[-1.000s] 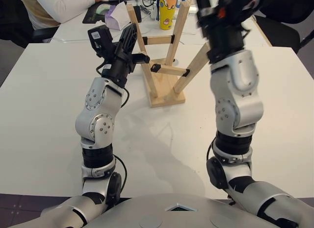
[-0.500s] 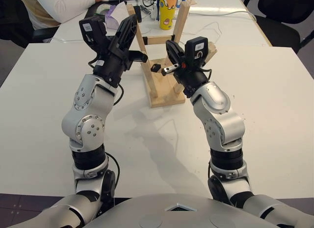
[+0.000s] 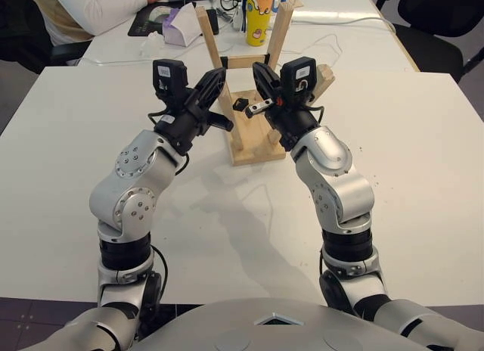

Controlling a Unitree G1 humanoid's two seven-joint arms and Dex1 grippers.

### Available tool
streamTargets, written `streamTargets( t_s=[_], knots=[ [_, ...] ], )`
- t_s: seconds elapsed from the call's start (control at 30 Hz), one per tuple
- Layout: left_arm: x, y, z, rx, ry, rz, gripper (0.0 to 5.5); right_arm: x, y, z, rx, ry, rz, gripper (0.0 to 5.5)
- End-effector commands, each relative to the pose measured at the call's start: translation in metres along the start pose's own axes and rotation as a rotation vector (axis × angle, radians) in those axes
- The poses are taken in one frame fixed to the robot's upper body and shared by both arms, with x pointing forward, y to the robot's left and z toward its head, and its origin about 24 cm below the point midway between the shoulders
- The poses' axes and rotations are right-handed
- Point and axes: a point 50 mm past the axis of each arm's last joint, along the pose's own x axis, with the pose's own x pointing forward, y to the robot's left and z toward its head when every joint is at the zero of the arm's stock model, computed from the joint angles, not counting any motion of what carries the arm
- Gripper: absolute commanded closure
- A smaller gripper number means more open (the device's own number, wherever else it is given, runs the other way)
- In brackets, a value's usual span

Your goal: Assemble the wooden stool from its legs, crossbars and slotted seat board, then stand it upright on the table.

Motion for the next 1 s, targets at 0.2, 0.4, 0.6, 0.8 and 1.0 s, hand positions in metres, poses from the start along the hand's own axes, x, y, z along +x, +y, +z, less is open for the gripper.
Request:
streamTargets(
  t_s=[0.2, 0.4, 0.6, 0.8, 1.0],
  knots=[
    [-0.008, -0.002, 0.012, 0.032, -0.034, -0.023, 4.58, -0.001, -0.003, -0.004, -0.011, 0.018, -0.019, 5.5],
    [-0.017, 0.016, 0.007, 0.044, 0.039, -0.034, 3.69, -0.002, -0.003, -0.005, -0.018, 0.02, -0.02, 5.5],
    [-0.011, 0.003, -0.003, 0.048, 0.073, -0.074, 3.52, -0.001, -0.003, -0.005, -0.021, 0.021, -0.022, 5.5],
    [-0.007, 0.004, -0.01, 0.051, 0.096, -0.055, 3.52, -0.002, -0.002, -0.005, -0.022, 0.022, -0.021, 5.5],
    [-0.007, 0.004, -0.007, 0.117, 0.072, -0.016, 3.33, -0.002, -0.001, -0.005, -0.025, 0.024, -0.016, 5.5]
  ],
)
